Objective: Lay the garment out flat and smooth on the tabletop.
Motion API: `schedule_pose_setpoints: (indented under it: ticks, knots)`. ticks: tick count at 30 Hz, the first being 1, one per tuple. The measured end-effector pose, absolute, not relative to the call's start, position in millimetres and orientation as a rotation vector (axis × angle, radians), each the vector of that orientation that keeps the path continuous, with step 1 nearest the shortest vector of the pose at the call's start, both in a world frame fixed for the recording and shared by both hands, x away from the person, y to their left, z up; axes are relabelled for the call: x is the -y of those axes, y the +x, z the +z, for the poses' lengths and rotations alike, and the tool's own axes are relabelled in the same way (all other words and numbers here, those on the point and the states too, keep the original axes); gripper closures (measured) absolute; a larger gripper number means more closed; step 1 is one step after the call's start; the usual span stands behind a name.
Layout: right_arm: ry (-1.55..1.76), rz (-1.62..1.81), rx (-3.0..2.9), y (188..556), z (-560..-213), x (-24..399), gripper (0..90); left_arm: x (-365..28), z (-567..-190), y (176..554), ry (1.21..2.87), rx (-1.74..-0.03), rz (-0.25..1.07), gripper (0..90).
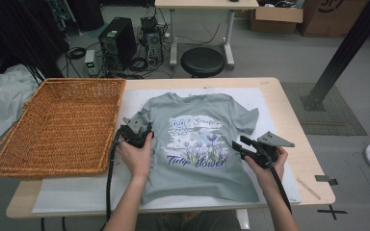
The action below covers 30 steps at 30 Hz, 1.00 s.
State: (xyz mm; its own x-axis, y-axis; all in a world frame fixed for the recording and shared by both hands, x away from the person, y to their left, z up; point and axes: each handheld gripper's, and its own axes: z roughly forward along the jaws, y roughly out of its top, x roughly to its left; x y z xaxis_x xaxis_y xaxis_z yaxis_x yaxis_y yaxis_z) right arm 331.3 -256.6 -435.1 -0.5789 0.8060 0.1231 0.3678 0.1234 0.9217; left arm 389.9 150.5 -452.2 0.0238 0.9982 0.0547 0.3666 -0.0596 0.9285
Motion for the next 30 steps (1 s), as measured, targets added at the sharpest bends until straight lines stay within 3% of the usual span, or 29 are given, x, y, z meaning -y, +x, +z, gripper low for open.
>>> schedule_pose_setpoints:
  ticks: [5, 6, 9, 10, 15, 17, 19, 22, 23, 26, 30]
  knots:
    - [1.114, 1.462, -1.991, 325.6, -430.3, 255.9, 54.1, -153.3, -454.4, 402.7, 1.549, -1.489, 1.036, 29.0]
    - [1.11, 1.463, -1.987, 324.6, -429.7, 256.0, 54.3, -153.7, -456.2, 404.5, 1.573, -1.514, 0.965, 36.9]
    - [1.097, 1.457, -1.982, 322.4, -428.9, 256.7, 54.6, -154.8, -458.8, 396.0, 1.615, -1.613, 0.94, 66.7]
    - [1.097, 1.457, -1.982, 322.4, -428.9, 256.7, 54.6, -154.8, -458.8, 396.0, 1.615, -1.613, 0.94, 71.9]
    - [1.082, 1.46, -1.987, 318.9, -429.2, 257.6, 55.1, -157.7, -461.0, 374.1, 1.598, -1.641, 0.962, 77.8]
    - [1.071, 1.451, -1.991, 317.2, -428.7, 257.8, 55.4, -155.8, -459.1, 361.9, 1.596, -1.632, 0.964, 76.9]
    - [1.06, 1.457, -1.993, 314.7, -428.0, 257.7, 55.6, -151.0, -456.4, 348.7, 1.591, -1.593, 1.001, 68.8]
    - [1.057, 1.461, -1.999, 314.6, -428.2, 256.3, 55.5, -145.7, -451.7, 341.8, 1.564, -1.53, 1.019, 48.4]
    - [1.056, 1.463, -2.0, 314.3, -428.1, 255.5, 55.5, -145.1, -448.7, 343.2, 1.578, -1.509, 1.018, 48.4]
    - [1.048, 1.478, -2.0, 313.2, -427.3, 253.5, 55.2, -145.4, -439.6, 354.8, 1.557, -1.444, 0.999, 34.7]
    - [1.037, 1.495, -2.006, 313.4, -427.6, 250.3, 55.0, -150.0, -439.7, 384.2, 1.627, -1.436, 1.005, 29.8]
